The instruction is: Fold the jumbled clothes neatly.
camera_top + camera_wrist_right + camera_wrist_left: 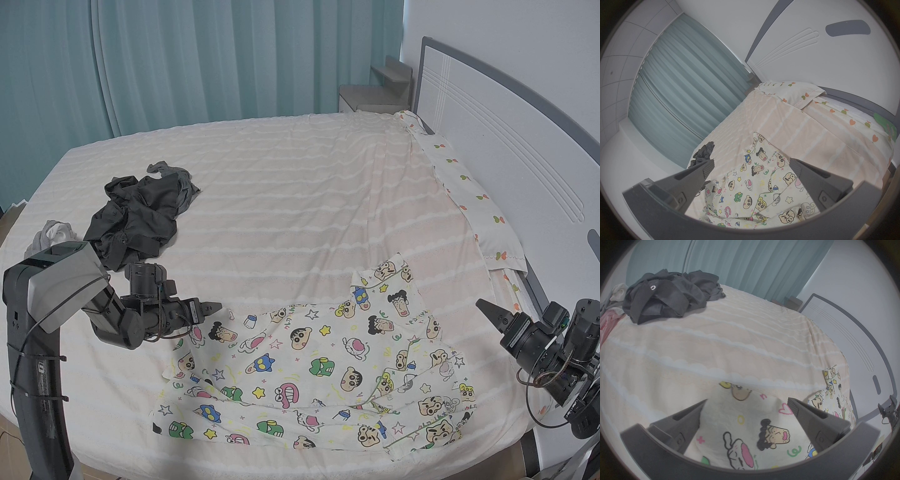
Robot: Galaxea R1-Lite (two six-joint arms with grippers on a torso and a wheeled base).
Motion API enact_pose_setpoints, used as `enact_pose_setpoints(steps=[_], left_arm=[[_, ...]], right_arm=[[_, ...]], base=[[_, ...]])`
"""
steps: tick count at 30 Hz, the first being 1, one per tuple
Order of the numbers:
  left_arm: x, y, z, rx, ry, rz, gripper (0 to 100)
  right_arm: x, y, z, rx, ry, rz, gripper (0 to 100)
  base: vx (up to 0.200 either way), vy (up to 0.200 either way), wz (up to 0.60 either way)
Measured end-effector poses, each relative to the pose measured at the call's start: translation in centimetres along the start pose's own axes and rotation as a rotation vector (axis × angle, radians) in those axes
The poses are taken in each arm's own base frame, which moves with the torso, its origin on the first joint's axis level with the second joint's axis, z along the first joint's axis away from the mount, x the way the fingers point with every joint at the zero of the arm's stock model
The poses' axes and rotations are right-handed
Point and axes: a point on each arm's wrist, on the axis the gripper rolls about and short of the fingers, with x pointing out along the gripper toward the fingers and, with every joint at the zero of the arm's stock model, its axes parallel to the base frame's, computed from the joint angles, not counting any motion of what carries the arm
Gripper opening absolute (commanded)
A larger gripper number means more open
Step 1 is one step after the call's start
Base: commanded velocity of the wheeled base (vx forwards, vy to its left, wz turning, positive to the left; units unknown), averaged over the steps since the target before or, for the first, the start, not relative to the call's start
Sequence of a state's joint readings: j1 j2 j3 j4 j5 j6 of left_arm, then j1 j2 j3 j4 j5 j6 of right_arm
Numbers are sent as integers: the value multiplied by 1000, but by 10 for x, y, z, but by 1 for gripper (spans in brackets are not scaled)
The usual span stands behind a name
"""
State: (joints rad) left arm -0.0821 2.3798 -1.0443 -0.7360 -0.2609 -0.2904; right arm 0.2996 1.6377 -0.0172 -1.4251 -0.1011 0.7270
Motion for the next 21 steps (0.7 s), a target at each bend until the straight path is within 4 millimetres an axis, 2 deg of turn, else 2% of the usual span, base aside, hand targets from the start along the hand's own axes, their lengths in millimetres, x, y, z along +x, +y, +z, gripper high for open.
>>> enact_pose_setpoints(steps=[11, 15, 21], left_arm=[[5, -6, -3, 10, 6, -7, 0], [4, -8, 3, -3, -23, 13, 0], [3, -12, 19, -32, -106, 63, 0]], right_arm=[[6, -5, 3, 5, 36, 30, 100], [24, -7, 10, -1, 62, 41, 100], [63, -11, 20, -34, 126, 17, 100]], base=[[0, 0, 0], [0, 0, 0], [0, 0, 0]])
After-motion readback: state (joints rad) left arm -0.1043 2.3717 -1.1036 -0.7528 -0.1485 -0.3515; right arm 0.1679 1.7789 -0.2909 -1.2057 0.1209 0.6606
